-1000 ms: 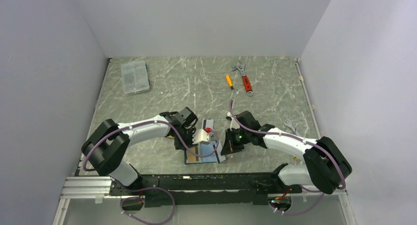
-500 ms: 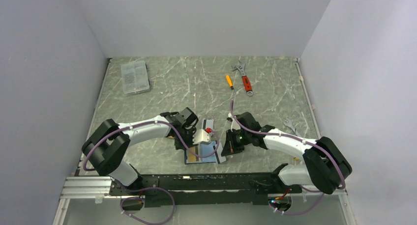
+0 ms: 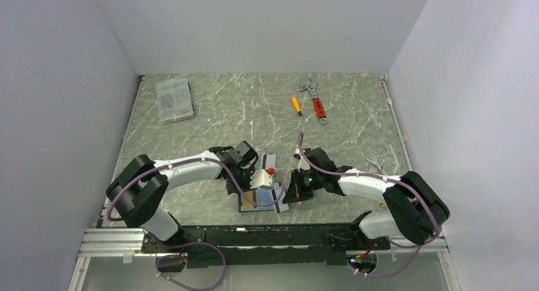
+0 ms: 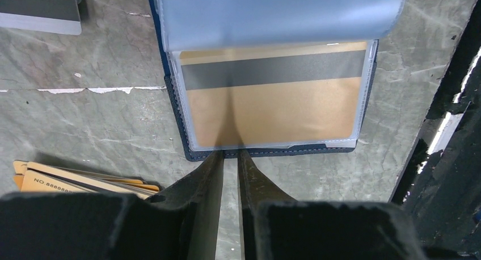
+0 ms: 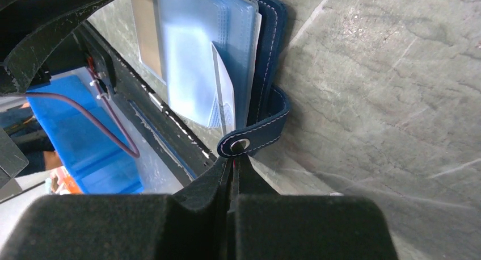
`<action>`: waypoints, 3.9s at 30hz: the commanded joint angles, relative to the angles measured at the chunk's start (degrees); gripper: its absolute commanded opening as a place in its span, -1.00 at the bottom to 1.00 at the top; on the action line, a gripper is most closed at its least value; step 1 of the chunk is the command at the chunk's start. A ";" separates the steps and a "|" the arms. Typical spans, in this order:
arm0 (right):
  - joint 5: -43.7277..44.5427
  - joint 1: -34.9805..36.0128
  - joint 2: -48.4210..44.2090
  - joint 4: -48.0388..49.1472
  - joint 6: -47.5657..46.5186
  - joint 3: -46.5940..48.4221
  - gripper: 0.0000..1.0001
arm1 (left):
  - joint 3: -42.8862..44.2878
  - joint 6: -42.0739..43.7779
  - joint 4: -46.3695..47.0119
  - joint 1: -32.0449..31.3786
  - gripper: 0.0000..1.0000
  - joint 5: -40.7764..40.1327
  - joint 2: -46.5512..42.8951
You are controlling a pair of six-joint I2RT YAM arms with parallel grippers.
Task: Put the credit cards into the card holder
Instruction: Insert the credit card into the card holder.
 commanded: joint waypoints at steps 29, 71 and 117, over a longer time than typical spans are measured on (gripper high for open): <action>8.51 -0.43 -2.59 8.22 10.84 -8.16 -1.00 | -2.31 1.56 4.39 -2.39 -0.68 -1.21 2.02; 25.52 14.96 -8.49 -15.34 0.18 8.89 -1.00 | -1.83 2.39 3.10 -3.10 -0.74 -1.83 1.87; -2.05 8.30 1.17 -3.24 0.33 11.84 -1.00 | -0.82 3.72 1.75 4.50 -0.77 10.48 -7.55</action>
